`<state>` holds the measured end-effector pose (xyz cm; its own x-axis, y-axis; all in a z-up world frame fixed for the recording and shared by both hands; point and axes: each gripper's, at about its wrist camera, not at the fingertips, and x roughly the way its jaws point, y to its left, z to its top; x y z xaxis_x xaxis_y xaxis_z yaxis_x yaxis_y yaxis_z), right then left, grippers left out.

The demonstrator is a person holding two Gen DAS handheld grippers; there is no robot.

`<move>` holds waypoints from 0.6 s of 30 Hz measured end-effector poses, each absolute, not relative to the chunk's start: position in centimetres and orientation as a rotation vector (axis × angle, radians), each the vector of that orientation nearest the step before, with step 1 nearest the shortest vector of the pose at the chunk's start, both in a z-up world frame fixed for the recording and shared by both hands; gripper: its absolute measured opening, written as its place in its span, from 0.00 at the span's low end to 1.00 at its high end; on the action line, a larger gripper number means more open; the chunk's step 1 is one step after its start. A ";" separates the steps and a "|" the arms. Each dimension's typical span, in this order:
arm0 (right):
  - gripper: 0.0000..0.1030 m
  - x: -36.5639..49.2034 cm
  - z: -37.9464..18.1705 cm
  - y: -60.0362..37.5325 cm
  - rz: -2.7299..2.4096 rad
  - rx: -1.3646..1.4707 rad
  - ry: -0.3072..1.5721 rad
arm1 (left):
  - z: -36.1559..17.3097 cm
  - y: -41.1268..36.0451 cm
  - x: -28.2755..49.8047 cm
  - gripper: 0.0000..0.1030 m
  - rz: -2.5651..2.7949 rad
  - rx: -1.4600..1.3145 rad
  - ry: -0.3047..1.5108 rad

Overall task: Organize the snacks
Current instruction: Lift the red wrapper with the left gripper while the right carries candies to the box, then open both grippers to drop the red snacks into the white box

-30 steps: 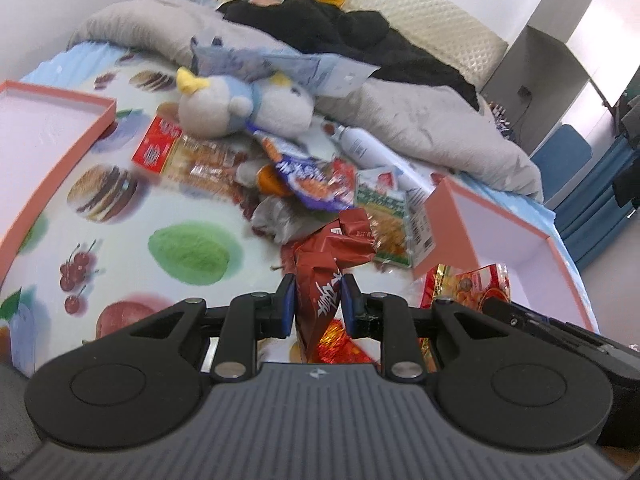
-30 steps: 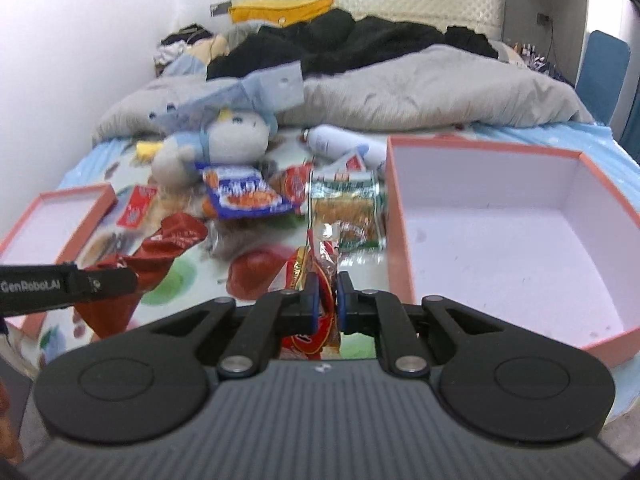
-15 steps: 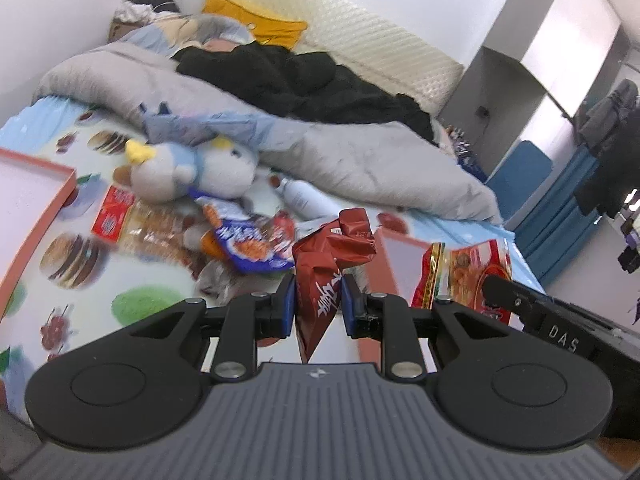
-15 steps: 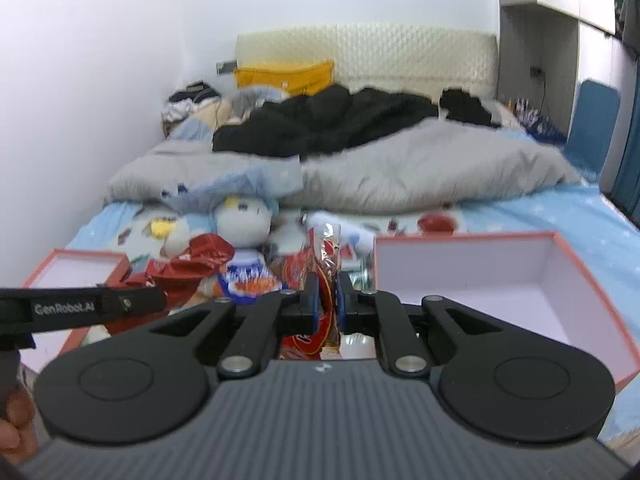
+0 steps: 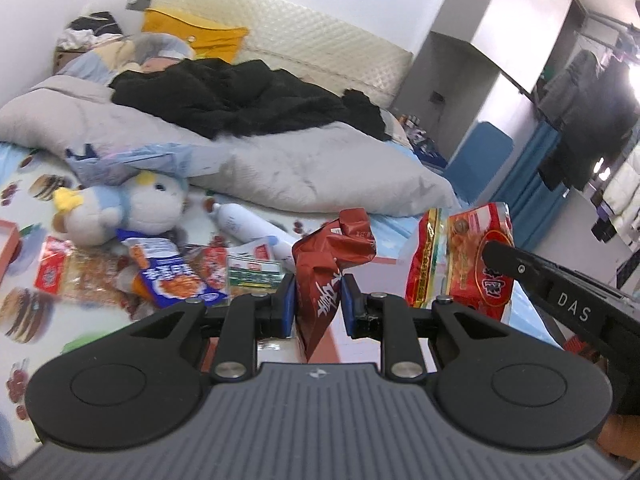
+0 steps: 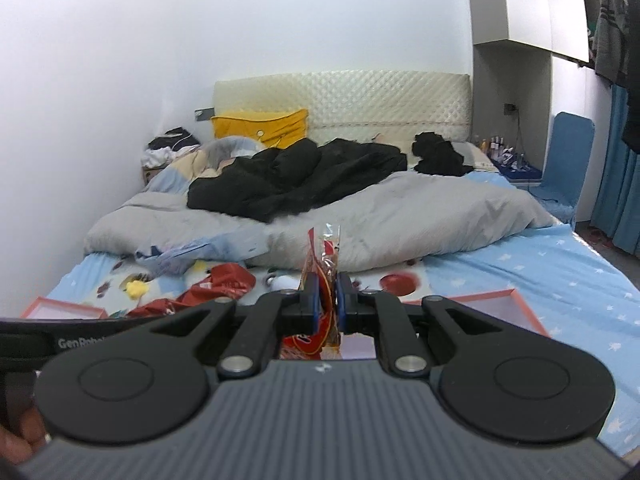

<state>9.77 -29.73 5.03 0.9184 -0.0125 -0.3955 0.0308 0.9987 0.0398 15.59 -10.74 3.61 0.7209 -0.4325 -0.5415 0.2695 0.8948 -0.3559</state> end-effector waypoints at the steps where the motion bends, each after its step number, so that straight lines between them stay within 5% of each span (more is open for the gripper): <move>1: 0.12 9.9 5.0 -30.3 -0.030 0.049 0.408 | 3.6 -11.4 16.0 0.26 -0.402 -0.258 0.667; 18: 0.12 13.4 -3.0 -41.2 -0.199 0.160 0.609 | -2.8 -24.9 22.9 0.26 -0.523 -0.100 0.866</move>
<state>13.40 -41.24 -3.04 0.8023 -0.1377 -0.5809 0.2318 0.9685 0.0906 22.88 -24.94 -2.78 0.5309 -0.4767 -0.7007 0.3975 0.8703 -0.2908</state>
